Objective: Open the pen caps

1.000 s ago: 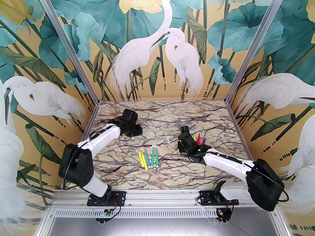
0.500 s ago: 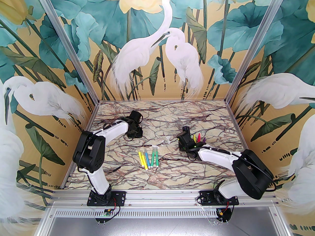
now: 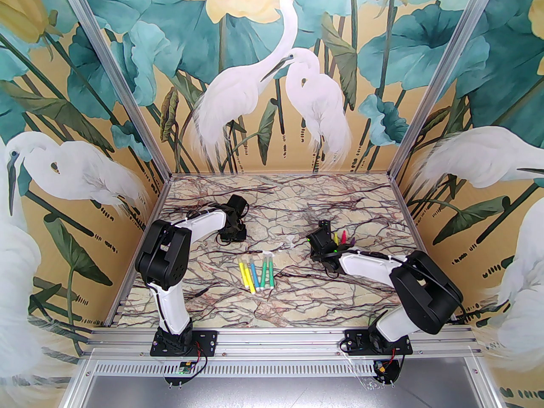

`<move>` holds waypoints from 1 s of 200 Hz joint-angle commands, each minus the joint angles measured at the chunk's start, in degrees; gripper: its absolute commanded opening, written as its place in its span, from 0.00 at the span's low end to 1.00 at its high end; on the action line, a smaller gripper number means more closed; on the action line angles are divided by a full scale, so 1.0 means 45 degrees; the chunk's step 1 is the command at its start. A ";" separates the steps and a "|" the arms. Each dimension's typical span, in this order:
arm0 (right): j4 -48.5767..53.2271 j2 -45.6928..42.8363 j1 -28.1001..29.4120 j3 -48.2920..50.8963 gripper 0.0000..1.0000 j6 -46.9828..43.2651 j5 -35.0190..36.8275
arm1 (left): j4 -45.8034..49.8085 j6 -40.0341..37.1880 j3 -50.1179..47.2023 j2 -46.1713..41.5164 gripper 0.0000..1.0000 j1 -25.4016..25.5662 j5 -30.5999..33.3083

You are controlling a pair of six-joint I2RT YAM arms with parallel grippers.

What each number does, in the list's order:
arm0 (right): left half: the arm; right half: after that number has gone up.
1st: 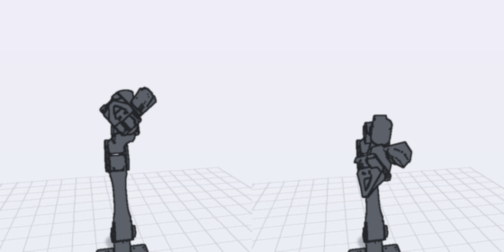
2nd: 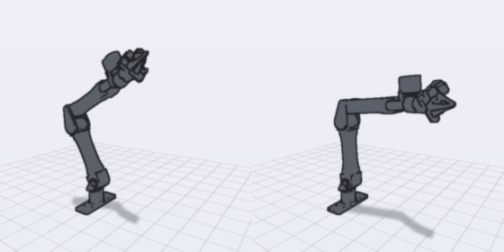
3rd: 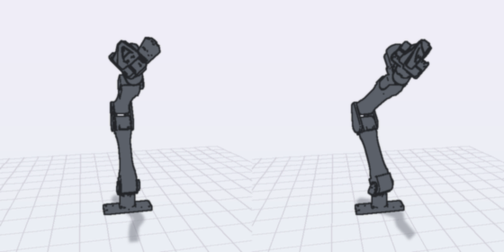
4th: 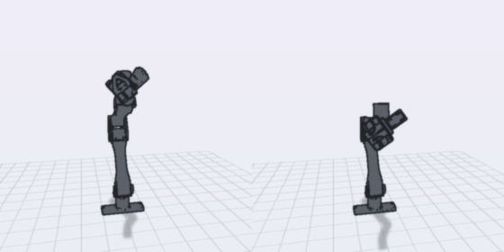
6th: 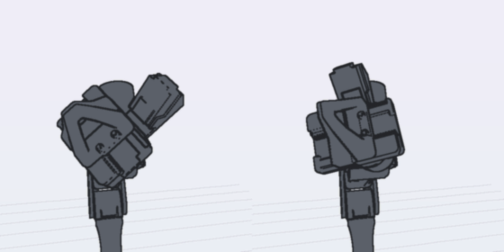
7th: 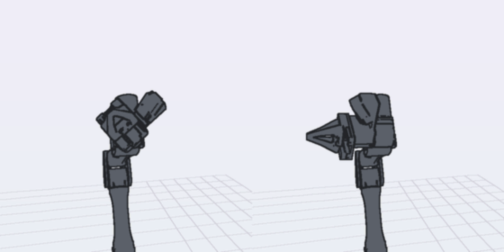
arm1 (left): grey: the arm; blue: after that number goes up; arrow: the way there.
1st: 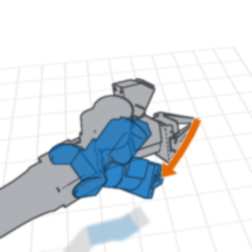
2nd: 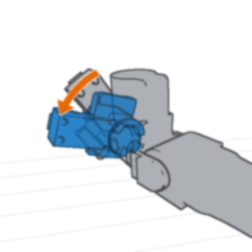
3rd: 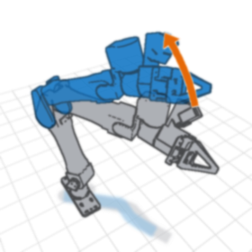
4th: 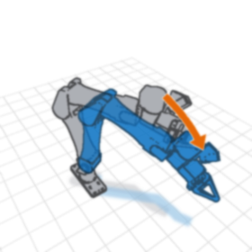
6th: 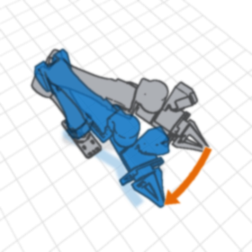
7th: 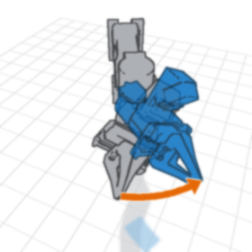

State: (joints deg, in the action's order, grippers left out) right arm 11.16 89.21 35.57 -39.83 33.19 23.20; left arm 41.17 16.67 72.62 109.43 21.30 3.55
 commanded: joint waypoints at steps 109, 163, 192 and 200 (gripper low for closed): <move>0.0109 0.0510 -0.0244 -0.0308 0.16 0.0462 0.0273 | 0.0305 -0.0207 0.0171 0.0234 0.22 0.0053 0.0590; 0.0246 0.0506 -0.0267 -0.0329 0.21 0.0464 0.0304 | 0.0324 -0.0192 0.0132 0.0176 0.26 0.0056 0.0560; 0.0312 0.0459 -0.0269 -0.0380 0.23 0.0457 0.0313 | 0.0305 -0.0196 0.0093 0.0069 0.27 0.0067 0.0451; 0.0294 0.0454 -0.0268 -0.0368 0.24 0.0464 0.0312 | 0.0305 -0.0193 0.0083 0.0008 0.27 0.0062 0.0422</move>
State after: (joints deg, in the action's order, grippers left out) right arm 11.62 90.76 34.74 -40.16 34.54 23.22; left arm 41.19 16.43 72.62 109.58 21.30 5.28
